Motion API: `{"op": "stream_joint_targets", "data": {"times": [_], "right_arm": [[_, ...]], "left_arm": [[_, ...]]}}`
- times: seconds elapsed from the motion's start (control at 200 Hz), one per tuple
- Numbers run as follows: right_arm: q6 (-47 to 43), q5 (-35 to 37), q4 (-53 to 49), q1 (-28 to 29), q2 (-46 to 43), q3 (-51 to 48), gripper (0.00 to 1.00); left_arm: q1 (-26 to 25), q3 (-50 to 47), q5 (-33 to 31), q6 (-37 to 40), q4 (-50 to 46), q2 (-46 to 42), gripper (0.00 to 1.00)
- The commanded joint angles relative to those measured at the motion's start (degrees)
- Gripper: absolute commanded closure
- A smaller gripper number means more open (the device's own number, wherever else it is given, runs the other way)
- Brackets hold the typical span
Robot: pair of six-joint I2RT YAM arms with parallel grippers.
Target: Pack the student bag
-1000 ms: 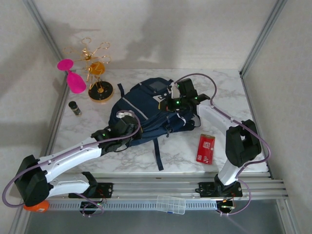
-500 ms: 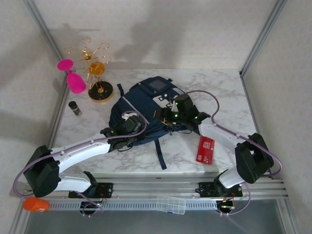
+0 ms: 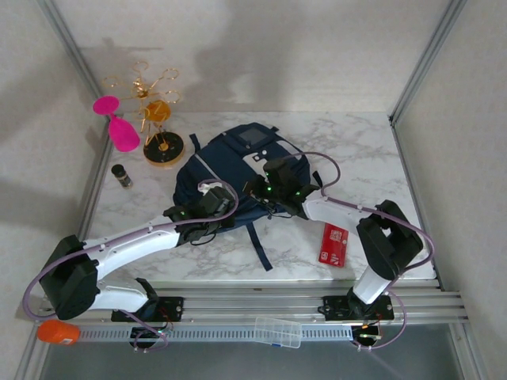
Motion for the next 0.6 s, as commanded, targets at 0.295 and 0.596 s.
{"op": "stream_joint_targets", "data": {"times": [0.295,0.596], "right_arm": [[-37.8,-14.7,-13.2,-13.5,-2.3,10.0,1.00],[-47.1,-12.9,-26.8,-19.9,6.6,24.5,1.00]], "left_arm": [[-11.0,3.9,2.2,-6.4,4.1,2.1,1.00],[-6.4,7.8,-1.1,0.1,-5.1,6.5,1.00]]}}
